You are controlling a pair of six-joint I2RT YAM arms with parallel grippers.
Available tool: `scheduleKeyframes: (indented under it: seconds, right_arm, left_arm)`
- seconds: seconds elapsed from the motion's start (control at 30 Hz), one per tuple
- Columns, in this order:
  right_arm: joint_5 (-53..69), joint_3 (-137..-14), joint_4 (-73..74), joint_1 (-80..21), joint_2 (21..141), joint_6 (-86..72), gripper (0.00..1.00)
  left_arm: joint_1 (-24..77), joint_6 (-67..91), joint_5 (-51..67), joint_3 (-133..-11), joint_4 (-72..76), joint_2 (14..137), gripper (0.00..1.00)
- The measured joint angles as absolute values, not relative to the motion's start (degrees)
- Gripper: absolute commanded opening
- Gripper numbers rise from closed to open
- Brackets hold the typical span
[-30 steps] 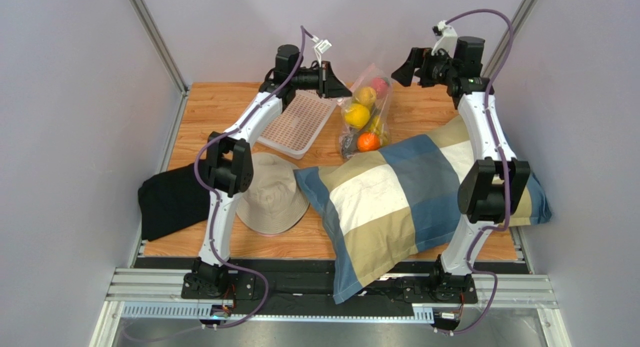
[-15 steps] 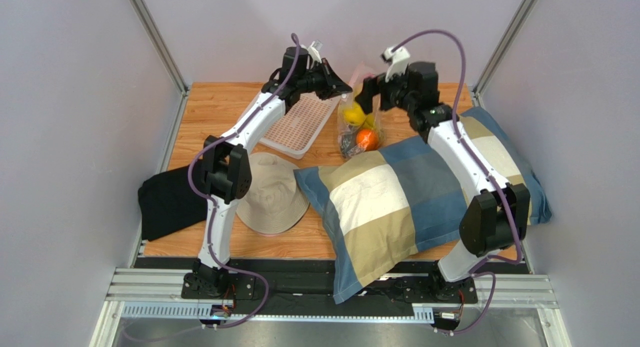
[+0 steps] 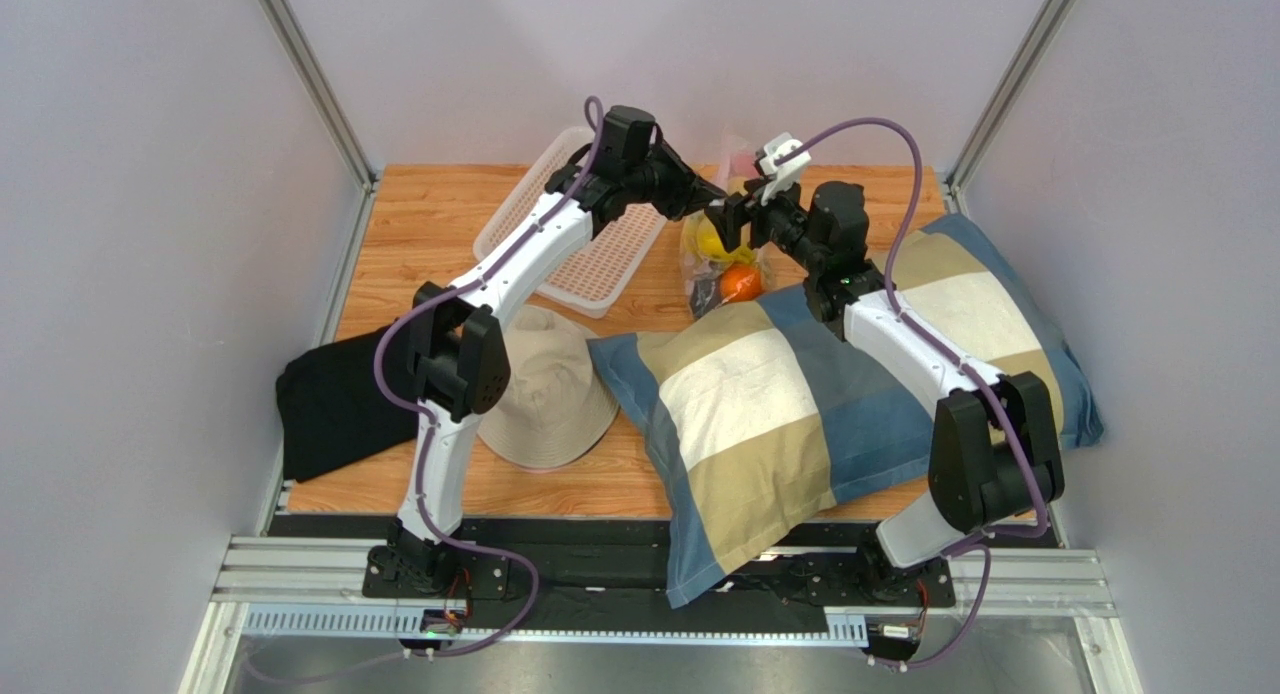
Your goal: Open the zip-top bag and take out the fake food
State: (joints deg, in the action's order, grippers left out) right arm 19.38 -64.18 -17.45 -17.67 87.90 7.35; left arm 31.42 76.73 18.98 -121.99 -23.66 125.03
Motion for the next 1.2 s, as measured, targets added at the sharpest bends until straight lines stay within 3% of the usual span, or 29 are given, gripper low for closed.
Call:
scheduleKeyframes:
  seconds: [0.13,0.43,0.63,0.77,0.8,0.93,1.07,1.1,1.2]
  right_arm:
    - [17.82,-62.74,-23.55,-19.57,89.38,7.38,0.63]
    - [12.29,-54.22,-31.03,-20.97,89.45,7.42,0.61]
    - [9.04,-53.6,-34.41,-20.97,89.49,7.31,0.48]
    - [8.4,-53.6,-36.16,-20.97,89.91,6.94,0.0]
    - [8.43,-53.6,-36.32,-20.99,90.04,6.94,0.0]
    - [8.32,-53.6,-36.73,-21.19,90.32,6.37,0.0]
    - [7.92,-53.41,-36.97,-21.19,90.32,6.26,0.0]
    - [7.94,-53.36,-37.01,-21.19,90.32,6.26,0.0]
    - [8.01,-53.36,-37.1,-21.19,90.35,6.26,0.0]
  left_arm:
    - [31.38,80.12,17.72,-121.99,-24.86,124.79,0.0]
    - [31.73,83.35,15.66,-121.99,-25.63,124.18,0.0]
    - [32.23,83.94,14.63,-121.99,-25.8,124.16,0.0]
    - [32.73,84.18,14.06,-121.99,-25.98,124.16,0.0]
    - [32.84,84.23,13.78,-121.99,-26.0,124.16,0.0]
    - [32.93,83.4,13.32,-122.26,-26.7,124.16,0.34]
    - [33.12,79.75,12.95,-125.89,-32.51,124.16,0.38]
    - [33.28,78.96,12.86,-126.61,-33.01,123.74,0.47]
    - [33.8,77.21,12.14,-126.41,-34.85,121.78,0.46]
